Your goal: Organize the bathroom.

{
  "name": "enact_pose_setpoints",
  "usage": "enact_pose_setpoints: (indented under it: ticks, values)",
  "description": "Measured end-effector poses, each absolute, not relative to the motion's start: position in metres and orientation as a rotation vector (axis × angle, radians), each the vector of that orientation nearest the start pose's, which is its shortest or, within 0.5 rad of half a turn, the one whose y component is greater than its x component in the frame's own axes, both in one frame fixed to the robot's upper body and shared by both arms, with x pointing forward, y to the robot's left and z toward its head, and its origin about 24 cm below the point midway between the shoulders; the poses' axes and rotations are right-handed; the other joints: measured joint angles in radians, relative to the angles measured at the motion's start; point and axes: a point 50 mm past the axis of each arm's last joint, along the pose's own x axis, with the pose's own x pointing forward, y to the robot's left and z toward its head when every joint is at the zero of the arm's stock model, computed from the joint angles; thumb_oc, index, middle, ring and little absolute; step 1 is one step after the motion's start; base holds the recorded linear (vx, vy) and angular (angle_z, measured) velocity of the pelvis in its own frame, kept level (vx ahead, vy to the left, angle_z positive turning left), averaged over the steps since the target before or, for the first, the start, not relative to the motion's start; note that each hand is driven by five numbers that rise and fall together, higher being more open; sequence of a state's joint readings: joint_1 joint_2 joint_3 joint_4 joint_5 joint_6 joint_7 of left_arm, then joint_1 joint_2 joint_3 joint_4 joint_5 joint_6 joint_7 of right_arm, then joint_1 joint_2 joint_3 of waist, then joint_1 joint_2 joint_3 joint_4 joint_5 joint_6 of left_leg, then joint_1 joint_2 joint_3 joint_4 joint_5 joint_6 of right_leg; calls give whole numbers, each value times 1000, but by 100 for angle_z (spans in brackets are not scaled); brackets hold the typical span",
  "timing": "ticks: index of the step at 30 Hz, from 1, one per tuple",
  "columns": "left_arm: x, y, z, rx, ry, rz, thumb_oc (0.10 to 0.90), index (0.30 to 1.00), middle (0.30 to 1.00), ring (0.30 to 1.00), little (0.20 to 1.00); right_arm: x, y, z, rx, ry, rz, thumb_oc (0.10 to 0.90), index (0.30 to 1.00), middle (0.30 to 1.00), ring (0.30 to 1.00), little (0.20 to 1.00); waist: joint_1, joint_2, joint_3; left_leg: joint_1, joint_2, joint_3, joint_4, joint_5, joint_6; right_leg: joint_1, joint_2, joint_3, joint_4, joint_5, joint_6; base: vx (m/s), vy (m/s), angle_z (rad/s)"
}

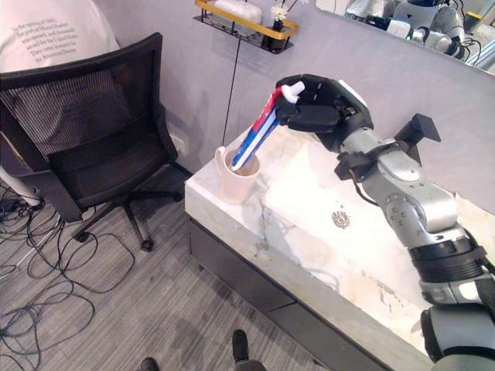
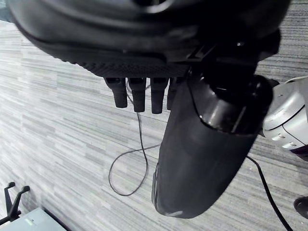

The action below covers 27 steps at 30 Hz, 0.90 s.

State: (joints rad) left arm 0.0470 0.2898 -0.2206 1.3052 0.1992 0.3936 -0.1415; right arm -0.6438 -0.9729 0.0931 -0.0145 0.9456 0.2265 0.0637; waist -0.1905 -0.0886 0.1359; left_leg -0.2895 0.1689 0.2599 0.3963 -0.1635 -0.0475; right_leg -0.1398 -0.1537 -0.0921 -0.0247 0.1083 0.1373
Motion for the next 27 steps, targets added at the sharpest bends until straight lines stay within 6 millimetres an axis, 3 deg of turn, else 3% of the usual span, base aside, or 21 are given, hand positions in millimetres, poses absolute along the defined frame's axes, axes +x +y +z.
enact_pose_setpoints:
  ticks: [27]
  values:
    - [17,260,-162,462,1784,-129,800,900,900,900,900,311,-240,277,-117,-365,283,400,300,300,300,300,-7,1,21,2,-1,6,0,0,0,0,-1,3,-6,0,0,0,0,0]
